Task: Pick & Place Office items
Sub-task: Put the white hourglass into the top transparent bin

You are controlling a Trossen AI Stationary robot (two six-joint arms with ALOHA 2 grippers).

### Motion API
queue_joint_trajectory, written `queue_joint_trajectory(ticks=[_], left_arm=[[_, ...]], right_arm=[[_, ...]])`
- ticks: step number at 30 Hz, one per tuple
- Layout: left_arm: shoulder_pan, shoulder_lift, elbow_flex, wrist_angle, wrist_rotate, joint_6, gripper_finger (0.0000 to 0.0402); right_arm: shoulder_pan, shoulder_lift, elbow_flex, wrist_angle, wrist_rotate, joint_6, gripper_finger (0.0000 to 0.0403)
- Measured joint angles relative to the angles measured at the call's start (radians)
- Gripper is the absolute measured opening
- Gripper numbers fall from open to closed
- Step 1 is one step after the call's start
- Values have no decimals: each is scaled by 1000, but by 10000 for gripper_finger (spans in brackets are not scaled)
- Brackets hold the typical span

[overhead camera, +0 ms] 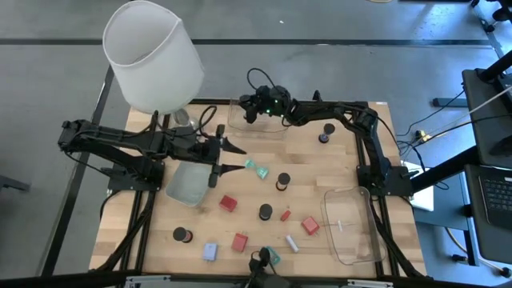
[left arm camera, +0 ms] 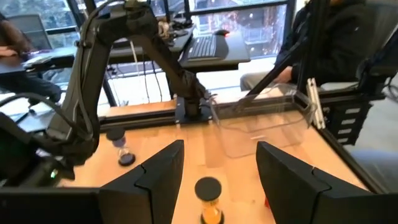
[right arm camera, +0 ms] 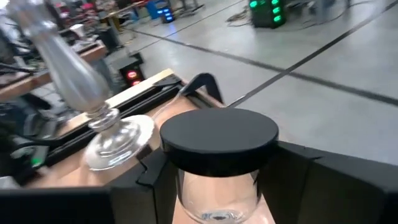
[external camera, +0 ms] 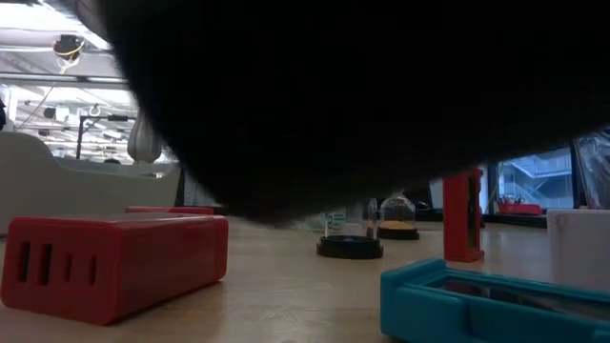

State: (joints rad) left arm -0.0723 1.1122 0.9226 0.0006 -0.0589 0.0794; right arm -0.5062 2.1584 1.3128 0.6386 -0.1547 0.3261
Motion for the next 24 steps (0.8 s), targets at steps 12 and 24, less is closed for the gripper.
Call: queue_joint_trajectory(ticks=[12, 24], left_arm=[[0, 0, 0, -28, -37, -11, 198], [0, 0, 0, -82, -37, -62, 198]], right_arm=[[-23, -125, -1, -238, -97, -170, 181], [-76, -132, -48, -277, -151, -211, 192]])
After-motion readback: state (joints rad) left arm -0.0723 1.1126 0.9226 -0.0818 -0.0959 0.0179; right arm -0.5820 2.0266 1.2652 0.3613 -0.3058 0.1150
